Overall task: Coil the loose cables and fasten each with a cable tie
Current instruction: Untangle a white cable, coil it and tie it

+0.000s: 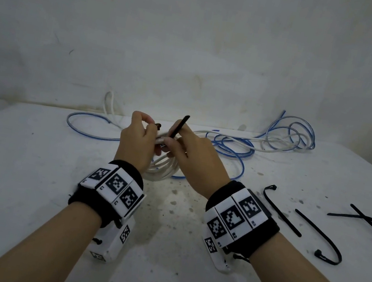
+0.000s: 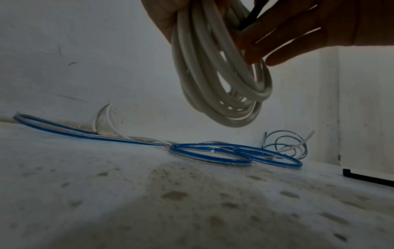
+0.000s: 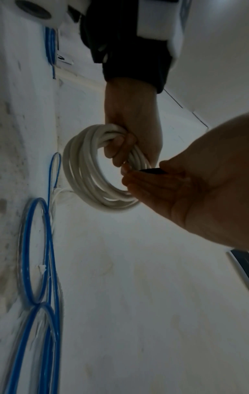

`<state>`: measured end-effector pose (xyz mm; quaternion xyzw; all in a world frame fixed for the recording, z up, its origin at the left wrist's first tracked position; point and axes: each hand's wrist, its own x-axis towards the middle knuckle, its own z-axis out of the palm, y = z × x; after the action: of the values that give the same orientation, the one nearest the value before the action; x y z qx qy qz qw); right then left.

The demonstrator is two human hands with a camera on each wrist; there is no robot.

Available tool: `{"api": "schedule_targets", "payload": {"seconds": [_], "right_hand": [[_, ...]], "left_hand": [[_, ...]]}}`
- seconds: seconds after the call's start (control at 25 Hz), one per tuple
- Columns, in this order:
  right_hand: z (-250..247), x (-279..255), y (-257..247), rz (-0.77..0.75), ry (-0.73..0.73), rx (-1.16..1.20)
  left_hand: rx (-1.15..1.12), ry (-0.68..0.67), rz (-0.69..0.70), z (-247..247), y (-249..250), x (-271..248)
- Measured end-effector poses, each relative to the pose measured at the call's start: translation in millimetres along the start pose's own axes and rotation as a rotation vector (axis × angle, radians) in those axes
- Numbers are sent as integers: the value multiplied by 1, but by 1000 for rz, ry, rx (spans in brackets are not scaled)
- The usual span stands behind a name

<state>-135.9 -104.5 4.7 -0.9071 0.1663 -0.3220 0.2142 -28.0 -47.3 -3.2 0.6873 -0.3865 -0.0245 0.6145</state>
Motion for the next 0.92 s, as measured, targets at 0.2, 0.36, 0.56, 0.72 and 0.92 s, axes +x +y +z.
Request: {"api": "schedule_targets", "payload": {"seconds": [0.2,0.36,0.56,0.72,0.92], "right_hand": [[3,2,4,-71,94,-10],[0,3,4,-53,186,104],[-2,0,-5,25,175,335],[3,5,-2,126,186,323],[2,3,4,76,135,141]], "left_hand": [[52,-76,-6,0,0,-1],[-18,-98,3,0,0,-1],[9,-142,42,-2,-5,2],[34,-215,89,8,-5,-2],[59,-203,83,15,-10,0]]}}
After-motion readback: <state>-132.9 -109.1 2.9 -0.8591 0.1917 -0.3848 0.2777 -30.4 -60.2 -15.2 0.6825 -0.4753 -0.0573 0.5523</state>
